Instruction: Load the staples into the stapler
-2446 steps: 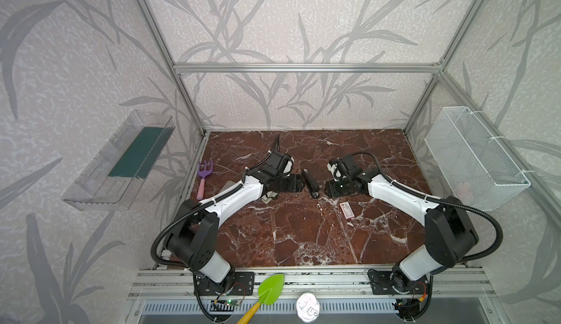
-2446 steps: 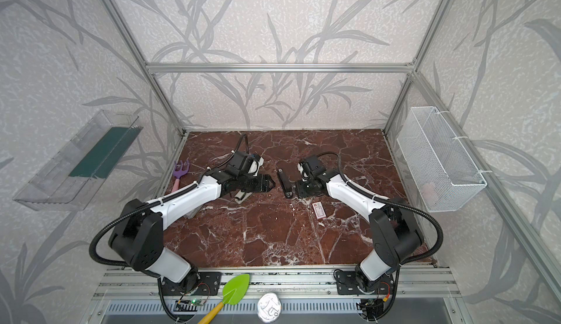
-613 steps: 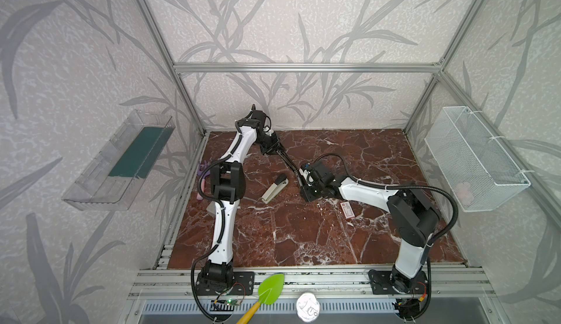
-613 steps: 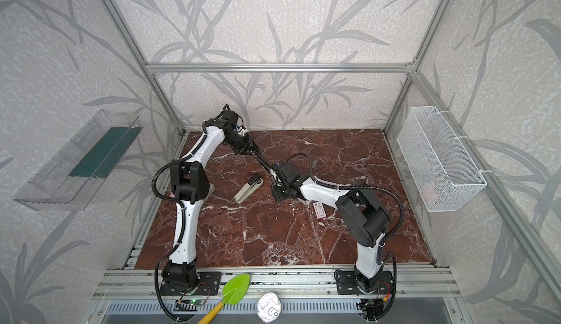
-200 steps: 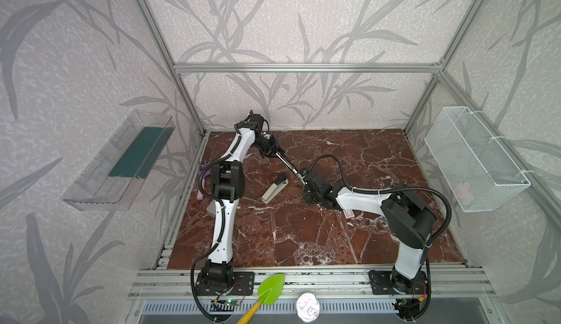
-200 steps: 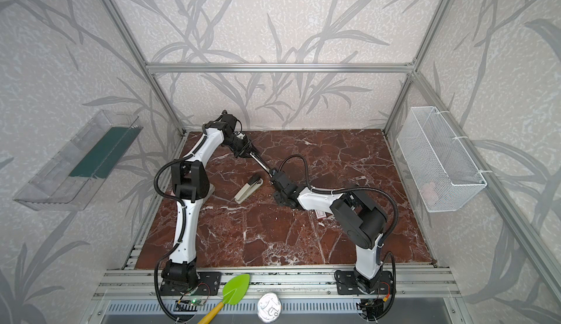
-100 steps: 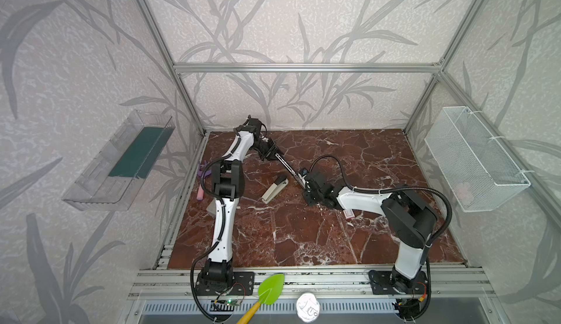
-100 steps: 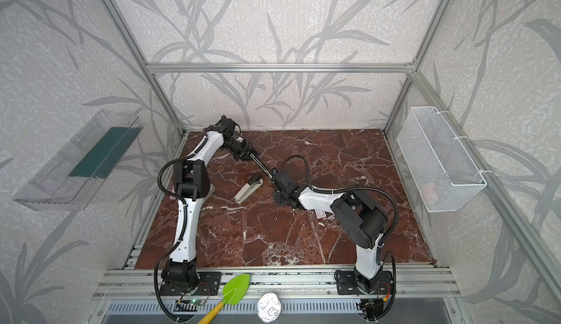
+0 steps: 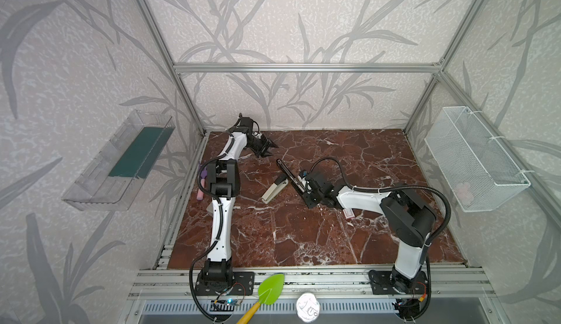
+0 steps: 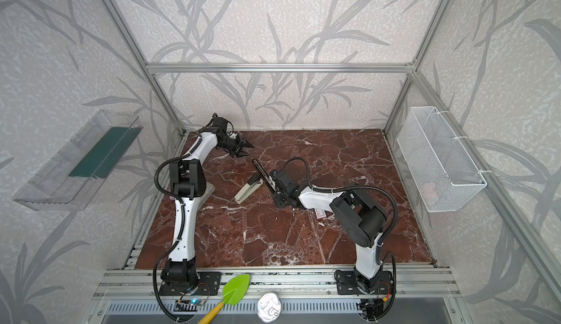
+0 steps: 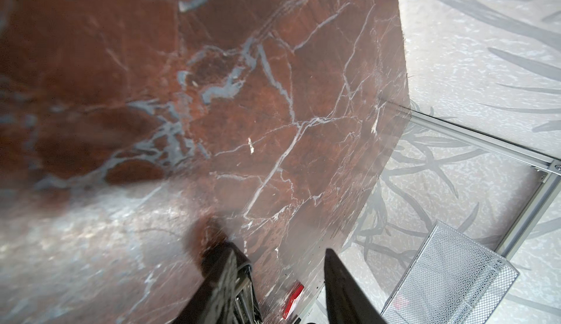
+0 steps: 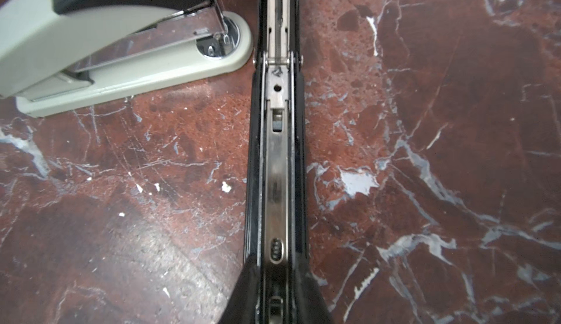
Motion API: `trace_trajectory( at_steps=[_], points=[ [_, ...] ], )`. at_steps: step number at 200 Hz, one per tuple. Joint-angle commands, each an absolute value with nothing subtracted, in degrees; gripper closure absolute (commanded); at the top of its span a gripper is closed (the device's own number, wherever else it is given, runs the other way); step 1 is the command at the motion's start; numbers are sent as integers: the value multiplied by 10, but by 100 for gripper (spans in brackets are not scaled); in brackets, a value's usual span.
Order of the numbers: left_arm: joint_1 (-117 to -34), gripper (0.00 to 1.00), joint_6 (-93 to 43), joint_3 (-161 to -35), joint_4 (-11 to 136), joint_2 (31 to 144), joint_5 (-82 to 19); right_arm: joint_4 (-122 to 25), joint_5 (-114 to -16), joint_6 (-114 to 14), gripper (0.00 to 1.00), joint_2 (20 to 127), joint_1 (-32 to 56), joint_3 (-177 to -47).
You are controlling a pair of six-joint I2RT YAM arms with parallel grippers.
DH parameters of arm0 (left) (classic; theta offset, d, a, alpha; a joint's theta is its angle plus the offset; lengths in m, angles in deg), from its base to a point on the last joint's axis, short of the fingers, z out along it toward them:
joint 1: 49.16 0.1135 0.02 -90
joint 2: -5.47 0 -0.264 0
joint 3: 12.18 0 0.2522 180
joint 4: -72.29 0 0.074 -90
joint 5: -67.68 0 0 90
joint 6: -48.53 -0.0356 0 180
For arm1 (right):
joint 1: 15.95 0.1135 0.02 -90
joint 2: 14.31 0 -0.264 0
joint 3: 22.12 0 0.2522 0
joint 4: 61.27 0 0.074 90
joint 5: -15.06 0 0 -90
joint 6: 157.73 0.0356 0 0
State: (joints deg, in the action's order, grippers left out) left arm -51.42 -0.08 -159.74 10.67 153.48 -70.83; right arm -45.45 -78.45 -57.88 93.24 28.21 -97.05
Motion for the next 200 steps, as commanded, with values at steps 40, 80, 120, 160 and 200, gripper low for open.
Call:
trace_trajectory(
  at_steps=[40,80,120,160,200],
  points=[
    [-511,50,18,-1453,199,1398,-705,-363,-835,-523,100,968,246,-1015],
    [-513,48,16,-1288,266,1282,-686,-348,-844,-526,100,978,221,-1050],
    [-521,44,-14,-1147,276,1172,-632,-331,-806,-539,68,958,214,-1071],
    [-557,37,-130,-1090,218,1090,-544,-316,-763,-542,57,878,214,-1039],
    [-650,36,-293,-1135,101,1104,-377,-345,-706,-519,57,768,214,-942]
  ],
)
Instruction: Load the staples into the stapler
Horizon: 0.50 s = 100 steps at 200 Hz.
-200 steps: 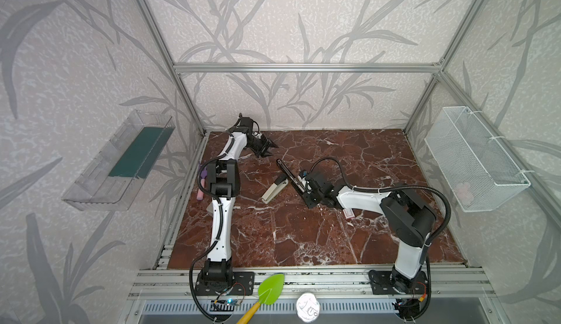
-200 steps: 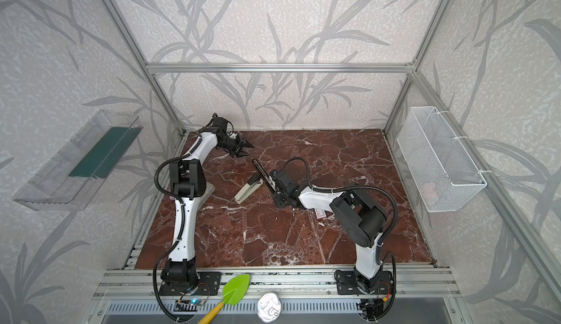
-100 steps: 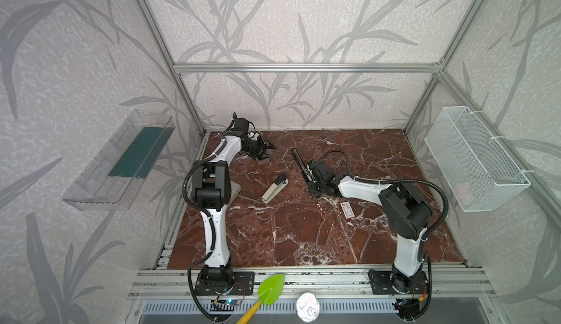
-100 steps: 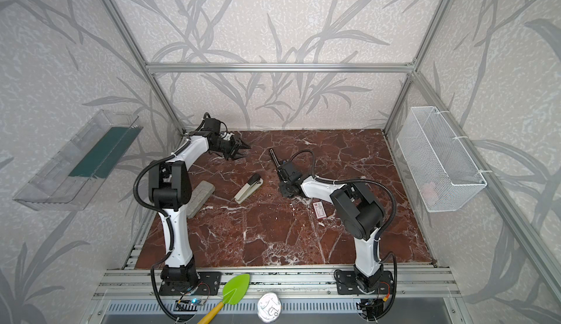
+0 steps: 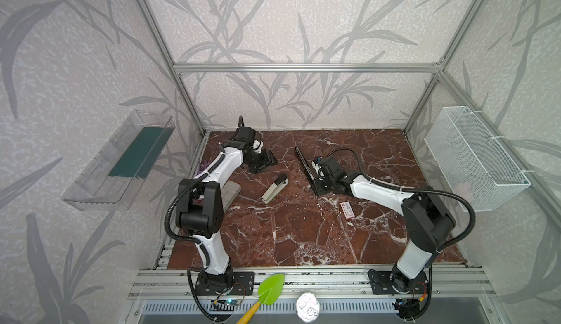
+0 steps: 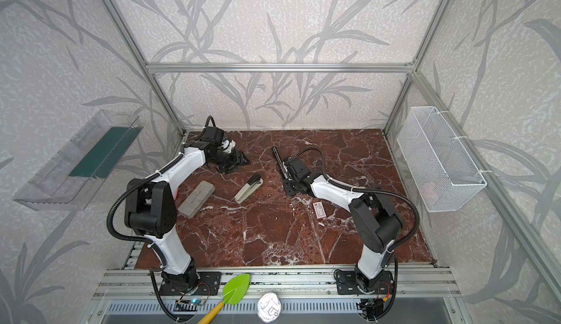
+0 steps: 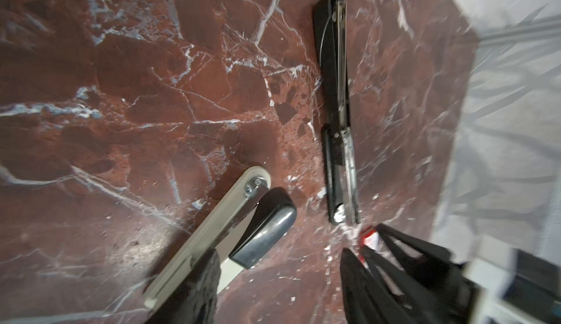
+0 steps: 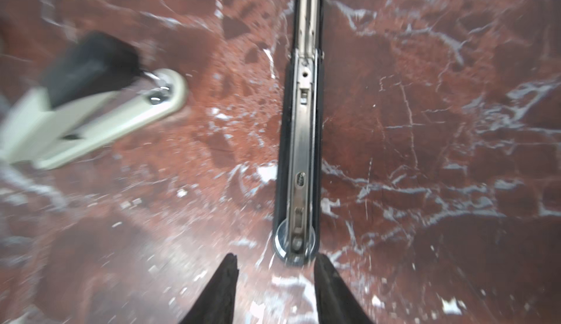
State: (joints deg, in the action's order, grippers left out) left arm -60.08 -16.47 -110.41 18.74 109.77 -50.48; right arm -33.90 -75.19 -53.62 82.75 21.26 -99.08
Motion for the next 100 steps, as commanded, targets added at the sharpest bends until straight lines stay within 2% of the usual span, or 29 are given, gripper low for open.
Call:
trace_trajectory(
  at_steps=[1,39,100],
  points=[
    [-652,36,-296,-1136,100,1105,-373,-346,-705,-518,57,766,214,-940],
    [-702,36,-374,-1165,84,1148,-302,-374,-689,-491,58,700,214,-861],
    [-713,36,-399,-1226,63,1216,-250,-390,-676,-487,59,678,214,-833]
  ],
)
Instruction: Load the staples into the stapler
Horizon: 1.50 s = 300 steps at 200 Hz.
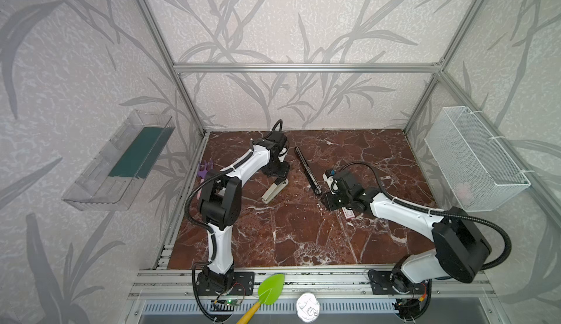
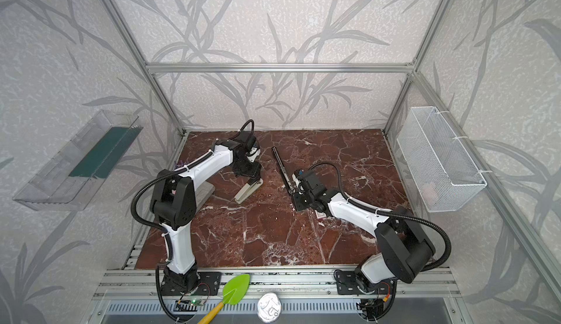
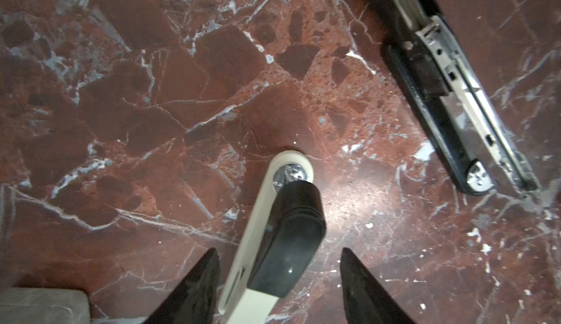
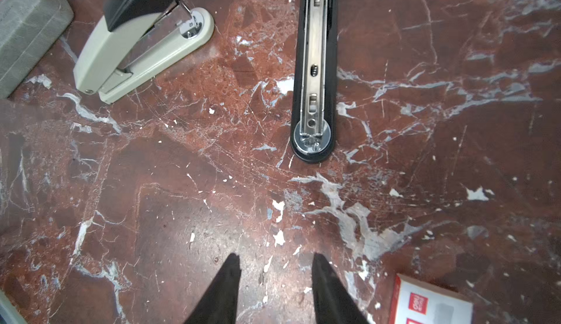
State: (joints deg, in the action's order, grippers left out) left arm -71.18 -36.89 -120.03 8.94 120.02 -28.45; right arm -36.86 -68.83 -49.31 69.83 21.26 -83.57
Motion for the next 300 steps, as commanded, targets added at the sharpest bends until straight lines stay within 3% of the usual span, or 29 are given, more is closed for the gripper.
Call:
trace_trajectory(
  at_steps=[1,49,98,141,170,300],
  points=[
    [-713,36,-399,-1226,64,1217,-251,-390,-676,-487,59,679,214,-833],
    [-718,41,-397,-1257,51,1256,-297,-395,-676,-488,60,692,214,-837],
    [-721,54,-396,-1263,45,1272,-294,-402,-676,-486,61,696,214,-834],
    [-724,74,-396,-1267,35,1280,-295,-406,-671,-482,61,706,214,-839],
    [-726,100,-395,-1269,27,1268,-299,-416,-664,-474,62,710,213,-840],
    [-772,100,-386,-1167,110,1003,-300,-607,-442,-293,59,755,130,-871]
  ],
)
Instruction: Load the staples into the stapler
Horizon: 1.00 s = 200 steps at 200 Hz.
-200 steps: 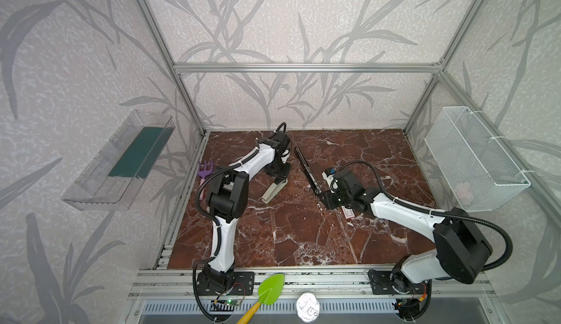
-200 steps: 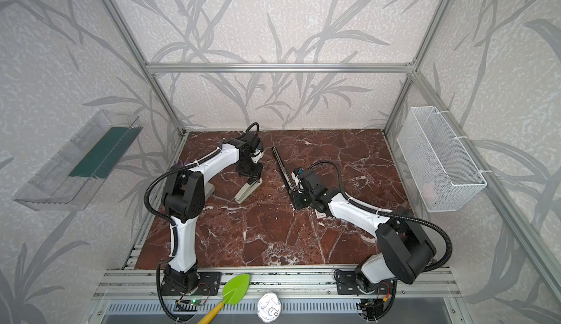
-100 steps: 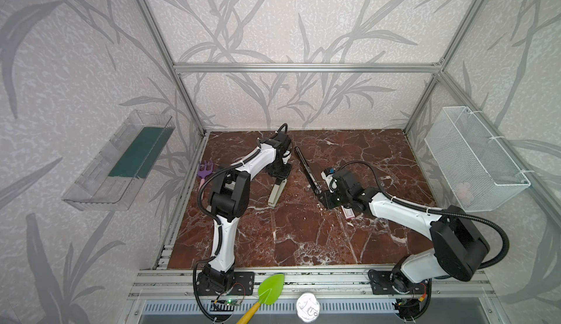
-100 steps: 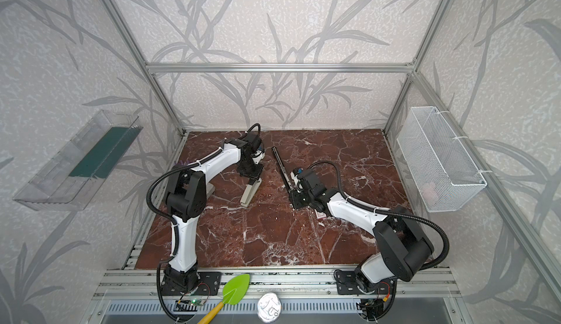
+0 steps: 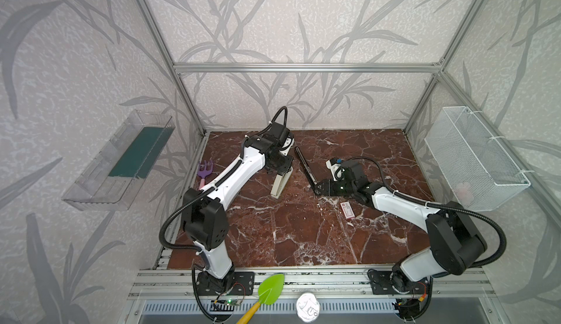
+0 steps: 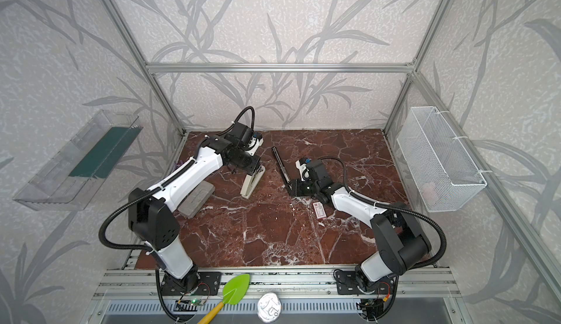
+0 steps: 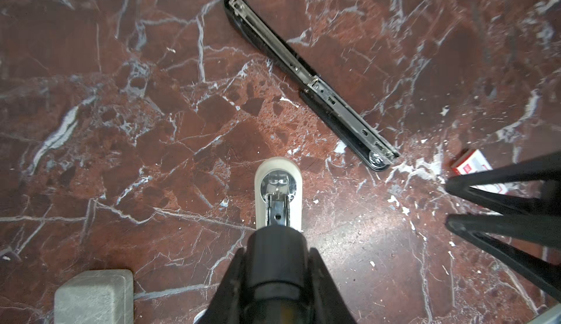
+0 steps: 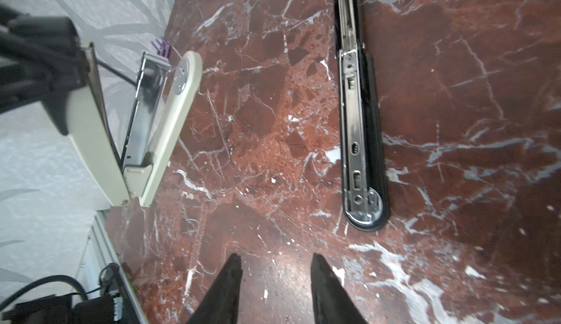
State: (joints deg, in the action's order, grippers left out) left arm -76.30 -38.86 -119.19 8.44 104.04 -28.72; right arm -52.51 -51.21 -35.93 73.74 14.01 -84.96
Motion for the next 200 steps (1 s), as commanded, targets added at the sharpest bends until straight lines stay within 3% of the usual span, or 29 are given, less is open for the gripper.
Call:
trace_trajectory(
  at_steps=[1,66,175,200],
  points=[
    [-772,100,-386,-1165,111,1001,-301,-610,-440,-289,59,755,129,-871],
    [-811,100,-379,-1091,199,905,-300,-735,-372,-193,58,802,122,-898],
    [-847,100,-376,-1091,224,884,-302,-807,-339,-142,61,852,130,-923],
    [-850,100,-373,-1088,233,878,-298,-818,-333,-133,68,861,131,-924]
  ],
)
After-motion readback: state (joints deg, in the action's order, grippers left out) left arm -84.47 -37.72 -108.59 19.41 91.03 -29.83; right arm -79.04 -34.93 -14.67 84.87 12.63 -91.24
